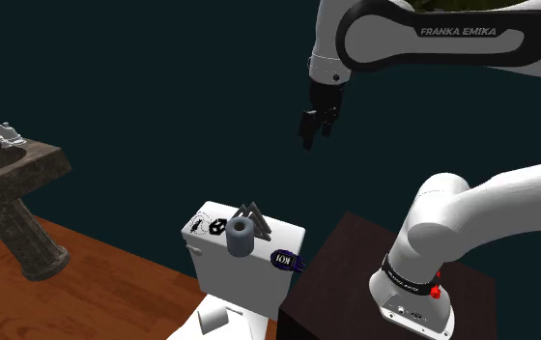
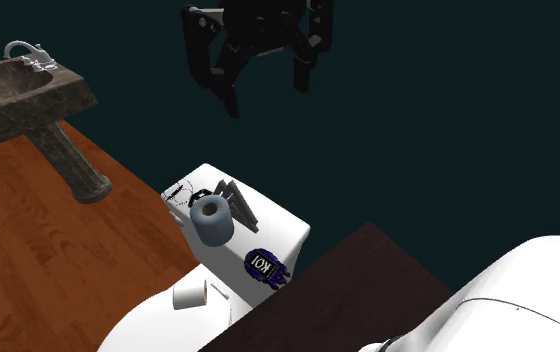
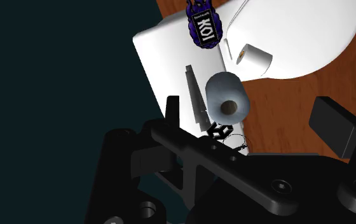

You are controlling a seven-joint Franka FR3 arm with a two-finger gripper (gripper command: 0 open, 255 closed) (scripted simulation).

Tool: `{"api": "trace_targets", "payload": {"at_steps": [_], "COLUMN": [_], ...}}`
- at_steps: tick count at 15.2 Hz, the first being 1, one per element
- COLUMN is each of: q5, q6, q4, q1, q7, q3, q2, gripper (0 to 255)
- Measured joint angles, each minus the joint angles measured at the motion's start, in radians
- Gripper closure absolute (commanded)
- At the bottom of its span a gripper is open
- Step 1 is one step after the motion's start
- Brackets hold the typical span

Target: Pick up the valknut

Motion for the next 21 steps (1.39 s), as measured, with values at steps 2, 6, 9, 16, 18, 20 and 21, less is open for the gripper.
{"api": "trace_targets", "payload": {"at_steps": [2, 6, 9, 16, 18, 20, 21], "q5": [-0.001, -0.011, -0.018, -0.030, -0.032, -0.033, -0.034], "q6": [0.014, 0.127, 0.216, 0.403, 0.458, 0.495, 0.518], "q4": [-0.001, -0.015, -0.028, 0.022, 0.036, 0.083, 0.096], "q1": [0.000, 0.000, 0.000, 0.001, 0.002, 0.003, 0.003], "q7": [-0.005, -0.043, -0.074, -0.145, -0.163, -0.181, -0.191], "q3": [-0.002, -0.016, -0.028, -0.048, -0.051, -0.053, -0.055], "q2": [0.016, 0.130, 0.218, 0.484, 0.561, 0.653, 0.694], "gripper": [0, 0, 0, 0, 0, 0, 0]}}
